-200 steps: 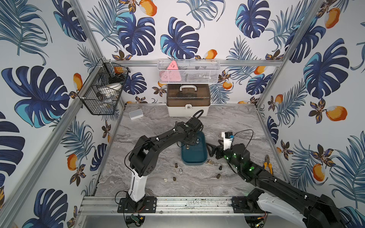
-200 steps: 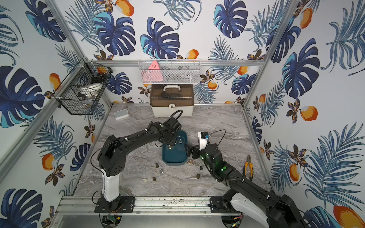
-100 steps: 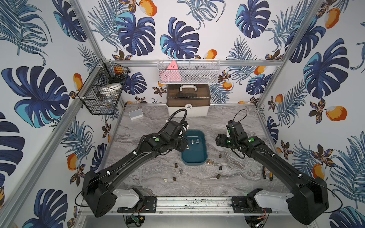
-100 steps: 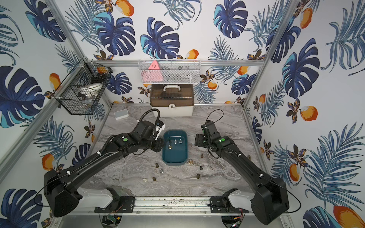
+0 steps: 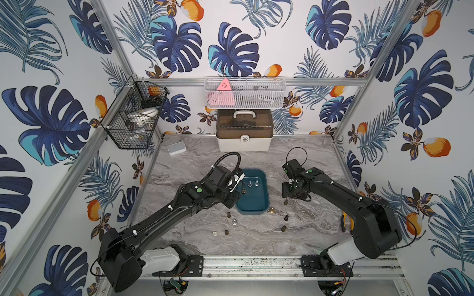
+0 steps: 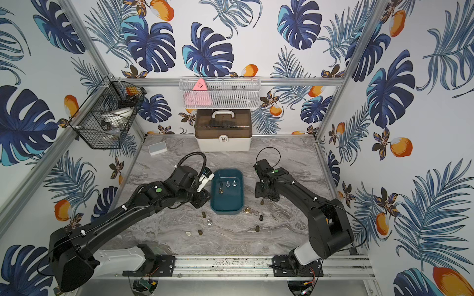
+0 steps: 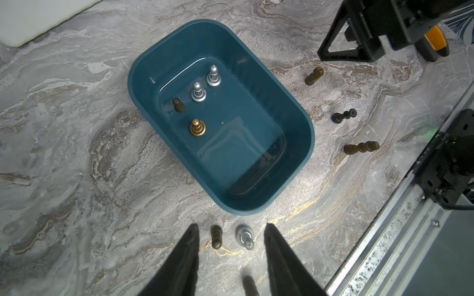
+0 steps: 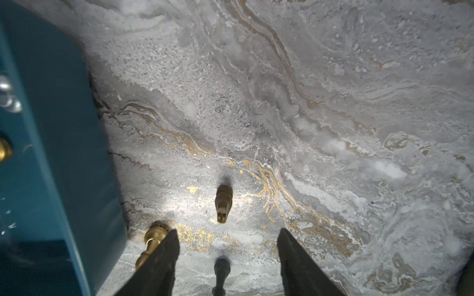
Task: Put the chess pieces into the storage box
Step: Pick up the chess piece at the center of the board.
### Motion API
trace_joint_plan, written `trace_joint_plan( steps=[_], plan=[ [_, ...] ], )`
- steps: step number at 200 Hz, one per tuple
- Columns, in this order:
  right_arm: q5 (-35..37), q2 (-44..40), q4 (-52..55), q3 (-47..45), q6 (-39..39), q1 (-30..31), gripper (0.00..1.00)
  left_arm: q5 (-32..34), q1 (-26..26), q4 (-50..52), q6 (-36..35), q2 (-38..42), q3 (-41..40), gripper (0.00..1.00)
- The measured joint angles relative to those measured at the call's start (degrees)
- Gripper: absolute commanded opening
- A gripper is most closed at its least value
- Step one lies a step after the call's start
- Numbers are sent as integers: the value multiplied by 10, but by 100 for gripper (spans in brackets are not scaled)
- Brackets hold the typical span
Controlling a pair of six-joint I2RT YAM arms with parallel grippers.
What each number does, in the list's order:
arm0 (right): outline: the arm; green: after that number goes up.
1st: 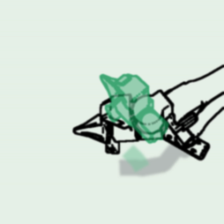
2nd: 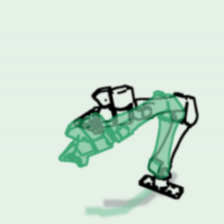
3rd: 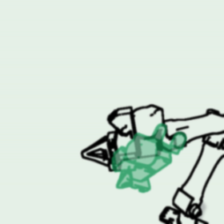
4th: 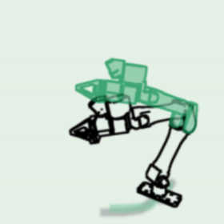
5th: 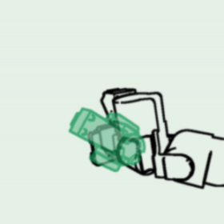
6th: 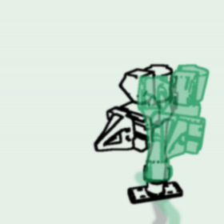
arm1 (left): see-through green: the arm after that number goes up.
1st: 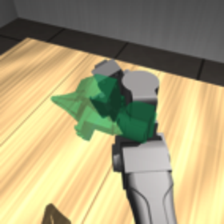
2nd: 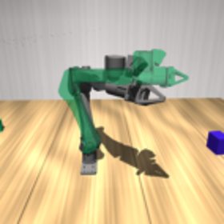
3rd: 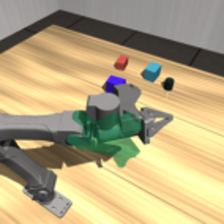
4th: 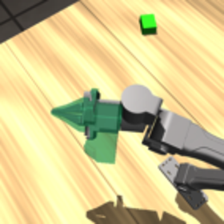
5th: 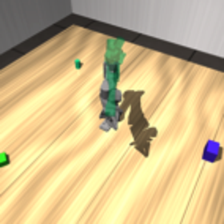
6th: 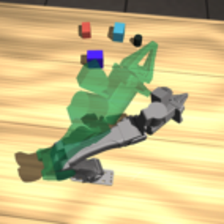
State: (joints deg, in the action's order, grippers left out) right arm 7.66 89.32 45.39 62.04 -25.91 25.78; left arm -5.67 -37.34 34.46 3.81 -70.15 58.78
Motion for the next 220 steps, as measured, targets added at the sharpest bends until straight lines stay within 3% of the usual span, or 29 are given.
trace_joint_plan(
  steps=[86,220],
  plan=[
    [-42,72,-16,5,-5,-3,35,-21,0,-2,-23,-1,1,47],
    [-34,84,-30,-9,-2,-3,10,-15,0,0,-22,-10,4,48]
  ],
)
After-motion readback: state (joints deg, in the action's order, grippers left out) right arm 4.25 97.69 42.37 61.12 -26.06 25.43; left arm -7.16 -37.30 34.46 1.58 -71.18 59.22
